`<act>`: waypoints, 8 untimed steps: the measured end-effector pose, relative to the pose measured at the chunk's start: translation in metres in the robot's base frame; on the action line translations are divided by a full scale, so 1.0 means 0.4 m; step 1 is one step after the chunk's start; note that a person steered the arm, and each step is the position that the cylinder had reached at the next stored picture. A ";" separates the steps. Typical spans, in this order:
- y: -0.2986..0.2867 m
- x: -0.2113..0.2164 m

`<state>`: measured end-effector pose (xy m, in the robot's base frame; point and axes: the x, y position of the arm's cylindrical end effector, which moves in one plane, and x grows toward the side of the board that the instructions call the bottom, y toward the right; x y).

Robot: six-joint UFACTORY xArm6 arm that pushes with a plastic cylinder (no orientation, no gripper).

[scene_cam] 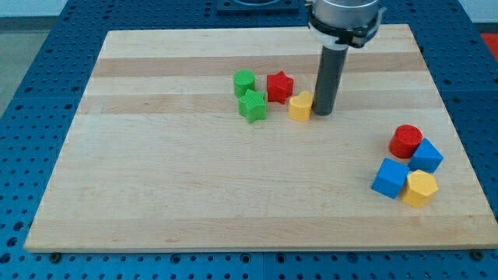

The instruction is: Slide the blue triangle to the bottom left side of the red circle

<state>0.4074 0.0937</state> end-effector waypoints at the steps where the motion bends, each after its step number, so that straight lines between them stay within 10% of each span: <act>1: -0.024 0.001; 5: 0.362 0.029; 8: 0.472 0.262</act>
<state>0.5120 0.2827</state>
